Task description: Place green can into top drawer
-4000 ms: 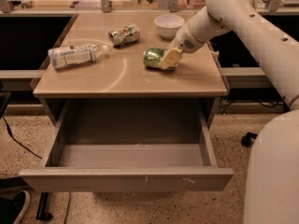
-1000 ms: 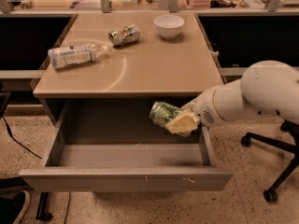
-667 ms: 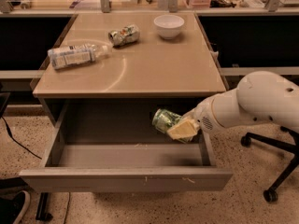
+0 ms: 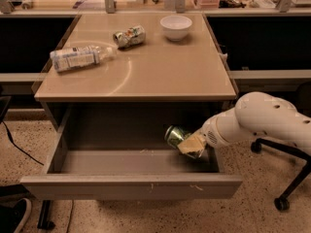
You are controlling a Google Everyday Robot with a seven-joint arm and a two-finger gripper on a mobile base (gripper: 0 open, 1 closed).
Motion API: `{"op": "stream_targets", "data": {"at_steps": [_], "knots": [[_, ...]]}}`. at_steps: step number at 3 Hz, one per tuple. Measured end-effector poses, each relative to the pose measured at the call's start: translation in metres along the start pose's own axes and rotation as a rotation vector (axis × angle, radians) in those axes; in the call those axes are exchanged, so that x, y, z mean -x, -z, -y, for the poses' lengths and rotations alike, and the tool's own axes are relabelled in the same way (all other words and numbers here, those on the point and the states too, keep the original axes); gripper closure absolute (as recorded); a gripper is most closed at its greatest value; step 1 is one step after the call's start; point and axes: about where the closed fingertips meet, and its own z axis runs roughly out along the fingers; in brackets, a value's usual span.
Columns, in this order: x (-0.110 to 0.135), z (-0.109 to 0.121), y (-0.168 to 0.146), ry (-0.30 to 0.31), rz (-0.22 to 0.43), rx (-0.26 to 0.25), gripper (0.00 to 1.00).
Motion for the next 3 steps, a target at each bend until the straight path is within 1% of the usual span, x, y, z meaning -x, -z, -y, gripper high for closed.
{"op": "stream_targets", "data": {"at_steps": [1,2,3], "knots": [[-0.002,0.0013,-0.0034,-0.006,-0.005,0.001,1.0],[-0.002,0.0013,-0.0034,-0.006,-0.005,0.001,0.86],[-0.002,0.0013,-0.0034,-0.006,-0.005,0.001,0.63]]}}
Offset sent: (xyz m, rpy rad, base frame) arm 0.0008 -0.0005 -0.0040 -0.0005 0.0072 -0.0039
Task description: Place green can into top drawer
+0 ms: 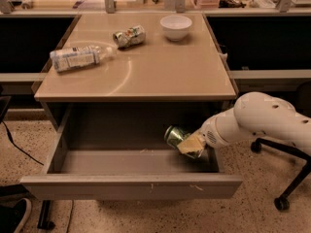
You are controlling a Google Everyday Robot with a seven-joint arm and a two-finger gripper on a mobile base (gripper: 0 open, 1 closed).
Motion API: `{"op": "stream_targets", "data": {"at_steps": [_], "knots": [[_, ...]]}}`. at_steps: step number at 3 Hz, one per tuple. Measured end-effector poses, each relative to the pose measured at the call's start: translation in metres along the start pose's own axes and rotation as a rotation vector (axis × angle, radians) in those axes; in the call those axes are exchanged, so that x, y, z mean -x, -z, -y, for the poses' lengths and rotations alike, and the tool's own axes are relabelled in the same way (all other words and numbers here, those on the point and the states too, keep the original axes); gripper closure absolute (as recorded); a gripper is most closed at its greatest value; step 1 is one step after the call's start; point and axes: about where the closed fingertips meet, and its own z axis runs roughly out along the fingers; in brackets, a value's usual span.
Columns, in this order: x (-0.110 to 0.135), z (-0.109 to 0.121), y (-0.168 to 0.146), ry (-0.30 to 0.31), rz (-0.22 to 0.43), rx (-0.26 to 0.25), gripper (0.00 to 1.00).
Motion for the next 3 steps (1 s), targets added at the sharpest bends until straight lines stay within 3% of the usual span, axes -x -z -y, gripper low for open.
{"op": "stream_targets", "data": {"at_steps": [2,3], "knots": [[0.0,0.0,0.0,0.0,0.0,0.0,0.16],[0.0,-0.0001,0.0,0.0,0.0,0.0,0.0]]}}
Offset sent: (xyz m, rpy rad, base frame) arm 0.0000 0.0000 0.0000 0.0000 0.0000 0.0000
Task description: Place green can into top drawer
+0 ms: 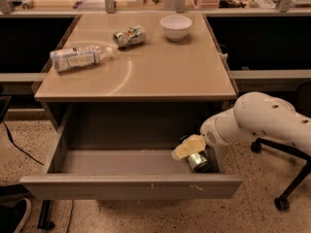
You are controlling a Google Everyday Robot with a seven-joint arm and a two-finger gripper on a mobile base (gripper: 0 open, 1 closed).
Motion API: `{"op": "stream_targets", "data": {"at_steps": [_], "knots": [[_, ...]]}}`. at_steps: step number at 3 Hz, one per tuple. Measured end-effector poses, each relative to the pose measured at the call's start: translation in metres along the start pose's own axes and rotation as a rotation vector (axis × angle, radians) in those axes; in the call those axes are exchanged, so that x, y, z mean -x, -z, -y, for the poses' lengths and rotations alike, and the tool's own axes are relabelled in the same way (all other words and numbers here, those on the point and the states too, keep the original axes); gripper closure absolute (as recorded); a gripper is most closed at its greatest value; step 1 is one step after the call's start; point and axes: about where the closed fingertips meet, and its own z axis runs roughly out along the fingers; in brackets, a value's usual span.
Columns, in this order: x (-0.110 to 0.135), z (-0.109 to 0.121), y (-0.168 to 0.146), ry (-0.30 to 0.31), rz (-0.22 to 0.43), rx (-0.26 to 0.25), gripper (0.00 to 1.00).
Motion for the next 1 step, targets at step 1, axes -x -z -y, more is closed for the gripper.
{"op": "stream_targets", "data": {"at_steps": [1], "knots": [[0.0,0.0,0.0,0.0,0.0,0.0,0.0]]}}
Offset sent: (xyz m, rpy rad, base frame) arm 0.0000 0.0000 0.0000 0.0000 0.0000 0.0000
